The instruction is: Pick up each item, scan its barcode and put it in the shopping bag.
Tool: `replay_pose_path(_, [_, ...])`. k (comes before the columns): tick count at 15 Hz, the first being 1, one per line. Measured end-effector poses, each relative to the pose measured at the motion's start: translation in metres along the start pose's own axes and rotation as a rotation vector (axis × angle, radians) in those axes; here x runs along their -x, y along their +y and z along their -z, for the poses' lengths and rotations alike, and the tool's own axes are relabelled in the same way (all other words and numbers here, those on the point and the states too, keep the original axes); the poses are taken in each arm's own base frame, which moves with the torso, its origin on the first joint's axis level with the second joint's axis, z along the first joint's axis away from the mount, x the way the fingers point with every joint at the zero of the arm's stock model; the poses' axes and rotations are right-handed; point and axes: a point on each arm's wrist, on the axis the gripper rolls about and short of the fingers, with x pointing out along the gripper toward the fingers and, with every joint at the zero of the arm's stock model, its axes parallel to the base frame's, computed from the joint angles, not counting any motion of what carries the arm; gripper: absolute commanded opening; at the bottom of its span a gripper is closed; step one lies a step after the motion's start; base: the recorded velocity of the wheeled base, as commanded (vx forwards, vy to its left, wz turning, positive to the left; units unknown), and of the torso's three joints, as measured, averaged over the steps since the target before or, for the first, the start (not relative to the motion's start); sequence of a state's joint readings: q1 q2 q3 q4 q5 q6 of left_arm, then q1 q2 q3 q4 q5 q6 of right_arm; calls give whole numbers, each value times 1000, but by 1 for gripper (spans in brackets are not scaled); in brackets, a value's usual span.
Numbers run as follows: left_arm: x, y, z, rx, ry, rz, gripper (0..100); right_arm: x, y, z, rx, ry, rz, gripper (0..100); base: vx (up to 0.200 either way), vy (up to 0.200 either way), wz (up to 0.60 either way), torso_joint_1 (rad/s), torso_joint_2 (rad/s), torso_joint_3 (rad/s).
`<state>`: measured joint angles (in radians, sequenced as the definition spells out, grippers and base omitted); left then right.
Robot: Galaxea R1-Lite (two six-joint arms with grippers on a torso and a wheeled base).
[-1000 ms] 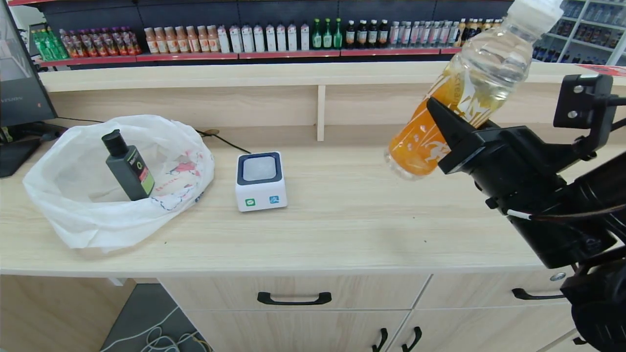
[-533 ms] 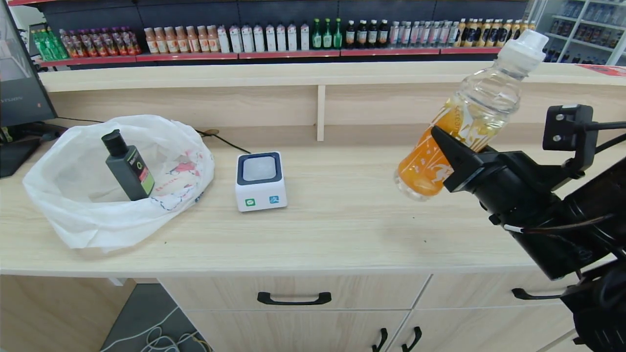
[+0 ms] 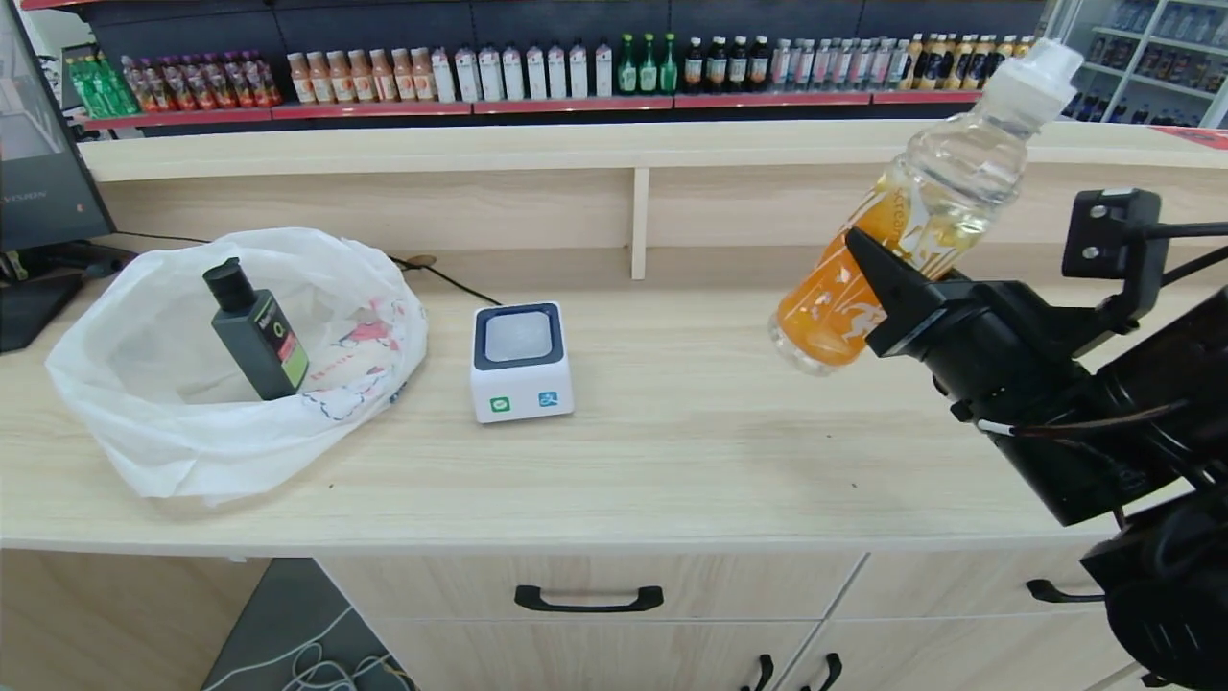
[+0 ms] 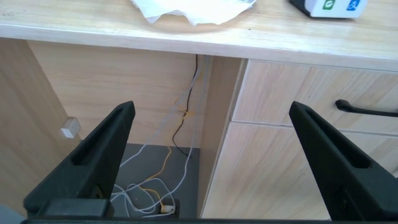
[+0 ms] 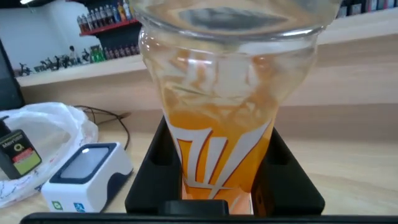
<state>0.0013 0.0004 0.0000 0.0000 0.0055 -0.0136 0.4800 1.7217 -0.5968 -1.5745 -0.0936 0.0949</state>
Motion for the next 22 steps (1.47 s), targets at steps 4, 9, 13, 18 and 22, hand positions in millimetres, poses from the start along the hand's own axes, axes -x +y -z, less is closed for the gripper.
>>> replay_pose_path(4, [0,0,0,0,0,0,100,-14,-6,-15,28,-74,-39,0,0,200,0,2,5,0])
replay_pose_path(9, [0,0,0,1,0,0,100,-5,-12,-11,36,-35,-34,0,0,200,0,1,3,1])
replay_pose_path(13, [0,0,0,1,0,0,100,-2,-12,-12,36,-33,-34,0,0,200,0,4,4,1])
replay_pose_path(18, [0,0,0,3,0,0,100,3,-11,-14,36,-28,-35,0,0,200,0,3,2,0])
replay_pose_path(22, [0,0,0,-1,0,1,100,8,-11,-15,35,-22,-37,0,0,150,0,1,3,3])
